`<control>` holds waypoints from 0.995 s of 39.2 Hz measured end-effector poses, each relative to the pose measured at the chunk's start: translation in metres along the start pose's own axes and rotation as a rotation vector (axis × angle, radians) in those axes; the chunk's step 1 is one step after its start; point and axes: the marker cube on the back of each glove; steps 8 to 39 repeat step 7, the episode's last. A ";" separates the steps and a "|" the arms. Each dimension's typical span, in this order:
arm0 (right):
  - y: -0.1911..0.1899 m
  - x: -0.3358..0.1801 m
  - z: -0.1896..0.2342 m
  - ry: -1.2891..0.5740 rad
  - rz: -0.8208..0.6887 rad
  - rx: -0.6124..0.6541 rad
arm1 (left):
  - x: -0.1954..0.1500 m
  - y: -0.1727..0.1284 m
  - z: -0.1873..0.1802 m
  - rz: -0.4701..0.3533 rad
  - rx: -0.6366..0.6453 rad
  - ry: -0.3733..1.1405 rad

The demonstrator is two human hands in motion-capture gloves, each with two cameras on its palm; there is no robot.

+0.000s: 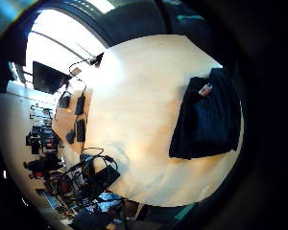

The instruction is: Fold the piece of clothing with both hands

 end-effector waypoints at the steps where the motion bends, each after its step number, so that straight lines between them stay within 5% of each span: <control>1: 0.003 0.006 -0.001 0.036 0.039 0.011 | 0.005 0.004 -0.003 0.008 -0.012 -0.003; 7: 0.006 0.029 0.010 0.093 0.138 0.090 | 0.027 0.018 -0.005 0.022 -0.094 -0.040; 39: 0.006 0.029 0.010 0.093 0.138 0.090 | 0.027 0.018 -0.005 0.022 -0.094 -0.040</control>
